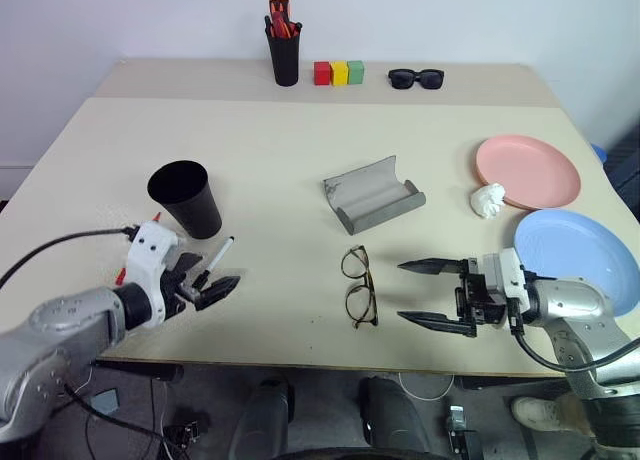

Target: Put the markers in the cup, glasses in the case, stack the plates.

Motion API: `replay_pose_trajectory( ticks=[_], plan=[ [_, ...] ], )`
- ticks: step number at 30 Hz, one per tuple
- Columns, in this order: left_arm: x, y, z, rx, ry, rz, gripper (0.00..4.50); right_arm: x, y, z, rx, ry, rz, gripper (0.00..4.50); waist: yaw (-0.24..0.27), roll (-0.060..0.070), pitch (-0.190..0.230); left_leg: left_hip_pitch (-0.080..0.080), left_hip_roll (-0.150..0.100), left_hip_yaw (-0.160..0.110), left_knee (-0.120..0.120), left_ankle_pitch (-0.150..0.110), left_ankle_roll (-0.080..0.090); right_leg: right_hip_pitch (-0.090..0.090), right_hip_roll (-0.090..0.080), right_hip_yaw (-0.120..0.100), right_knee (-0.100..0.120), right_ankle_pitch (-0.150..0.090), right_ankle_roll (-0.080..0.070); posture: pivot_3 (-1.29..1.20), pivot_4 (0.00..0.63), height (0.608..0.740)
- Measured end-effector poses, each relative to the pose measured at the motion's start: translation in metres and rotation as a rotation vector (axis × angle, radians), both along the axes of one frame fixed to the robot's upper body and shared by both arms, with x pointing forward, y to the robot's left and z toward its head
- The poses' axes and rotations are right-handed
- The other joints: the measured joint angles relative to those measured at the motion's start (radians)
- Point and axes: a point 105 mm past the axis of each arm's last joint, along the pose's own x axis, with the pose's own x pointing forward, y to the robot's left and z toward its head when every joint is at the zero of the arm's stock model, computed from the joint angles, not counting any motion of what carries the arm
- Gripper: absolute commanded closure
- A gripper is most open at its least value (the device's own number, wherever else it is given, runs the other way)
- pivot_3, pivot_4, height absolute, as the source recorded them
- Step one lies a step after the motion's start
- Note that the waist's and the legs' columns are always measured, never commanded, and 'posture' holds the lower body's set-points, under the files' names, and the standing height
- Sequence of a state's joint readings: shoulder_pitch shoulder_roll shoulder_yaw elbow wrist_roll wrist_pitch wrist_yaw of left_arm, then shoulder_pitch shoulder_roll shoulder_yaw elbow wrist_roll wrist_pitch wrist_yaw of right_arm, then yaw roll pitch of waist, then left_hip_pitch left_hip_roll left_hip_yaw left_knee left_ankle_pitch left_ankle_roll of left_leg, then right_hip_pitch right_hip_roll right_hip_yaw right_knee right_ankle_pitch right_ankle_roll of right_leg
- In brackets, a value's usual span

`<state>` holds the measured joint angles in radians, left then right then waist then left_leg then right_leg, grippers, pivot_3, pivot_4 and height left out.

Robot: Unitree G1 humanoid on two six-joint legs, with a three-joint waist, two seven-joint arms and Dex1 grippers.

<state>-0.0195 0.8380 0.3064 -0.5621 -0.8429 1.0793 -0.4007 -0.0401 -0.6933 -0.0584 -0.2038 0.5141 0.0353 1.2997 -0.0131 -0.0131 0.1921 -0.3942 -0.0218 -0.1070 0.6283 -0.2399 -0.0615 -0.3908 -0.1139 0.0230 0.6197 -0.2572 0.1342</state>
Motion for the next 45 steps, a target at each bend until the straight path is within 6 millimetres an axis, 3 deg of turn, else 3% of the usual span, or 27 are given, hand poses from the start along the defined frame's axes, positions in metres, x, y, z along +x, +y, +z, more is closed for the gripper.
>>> replay_pose_trajectory(
  ticks=[10, 22, 25, 31, 35, 39, 42, 45],
  plan=[
    [0.005, 0.008, -0.018, 0.07, 0.234, 0.069, 0.0, 0.007, -0.001, -0.001, 0.001, -0.018, -0.009, 1.01, 0.0, -0.001, 0.001, 0.001, 0.0, 0.0, 0.0, 0.0, 0.0, 0.0, 0.001, 0.0, 0.003, 0.0, 0.001, 0.0, 0.15, 0.74],
    [0.029, 0.005, -0.016, 0.097, 0.324, 0.162, 0.0, 0.01, 0.0, 0.0, 0.005, -0.025, -0.028, 1.01, -0.001, -0.001, 0.001, 0.002, 0.0, -0.002, 0.0, 0.001, -0.001, -0.002, 0.001, 0.0, 0.009, 0.001, 0.006, 0.0, 0.15, 0.74],
    [0.032, 0.003, -0.016, 0.111, 0.329, 0.161, 0.73, 0.011, 0.0, 0.0, 0.007, -0.026, -0.035, 0.96, -0.001, -0.001, 0.001, 0.002, 0.0, -0.002, 0.0, 0.001, -0.001, -0.002, 0.001, 0.0, 0.009, 0.001, 0.006, 0.0, 0.15, 0.74],
    [0.032, -0.005, -0.019, 0.117, 0.35, 0.126, 3.66, 0.012, 0.002, 0.002, 0.01, -0.033, -0.047, 0.96, -0.001, -0.001, 0.001, 0.002, 0.0, -0.002, 0.0, 0.001, -0.001, -0.002, 0.001, 0.0, 0.009, 0.001, 0.006, 0.0, 0.15, 0.74],
    [0.028, -0.013, -0.019, 0.09, 0.366, 0.082, 3.66, 0.012, 0.002, 0.002, 0.011, -0.031, -0.052, 0.96, -0.001, -0.001, 0.001, 0.002, 0.0, -0.002, 0.0, 0.001, -0.001, -0.002, 0.001, 0.0, 0.009, 0.001, 0.006, 0.0, 0.15, 0.74],
    [0.009, -0.035, -0.016, 0.094, 0.354, -0.077, 3.66, 0.013, 0.002, 0.002, 0.013, -0.032, -0.061, 0.96, -0.002, -0.002, 0.001, 0.001, 0.0, -0.002, 0.0, 0.001, -0.002, -0.002, 0.0, 0.001, 0.009, 0.001, 0.006, 0.0, 0.15, 0.74],
    [-0.005, -0.053, -0.009, 0.14, 0.256, -0.193, 3.66, 0.015, 0.002, 0.003, 0.015, -0.034, -0.072, 0.96, -0.001, -0.002, 0.001, 0.001, 0.0, -0.001, 0.0, 0.001, -0.002, -0.003, 0.0, 0.001, 0.009, -0.001, 0.003, 0.0, 0.15, 0.74],
    [-0.002, -0.066, 0.004, 0.192, 0.066, -0.261, 3.66, 0.017, 0.002, 0.005, 0.021, -0.038, -0.086, 0.96, 0.001, -0.001, 0.001, 0.001, 0.0, -0.001, 0.0, 0.001, -0.002, -0.002, 0.0, 0.001, 0.008, -0.002, 0.001, 0.0, 0.15, 0.74]
  ],
)
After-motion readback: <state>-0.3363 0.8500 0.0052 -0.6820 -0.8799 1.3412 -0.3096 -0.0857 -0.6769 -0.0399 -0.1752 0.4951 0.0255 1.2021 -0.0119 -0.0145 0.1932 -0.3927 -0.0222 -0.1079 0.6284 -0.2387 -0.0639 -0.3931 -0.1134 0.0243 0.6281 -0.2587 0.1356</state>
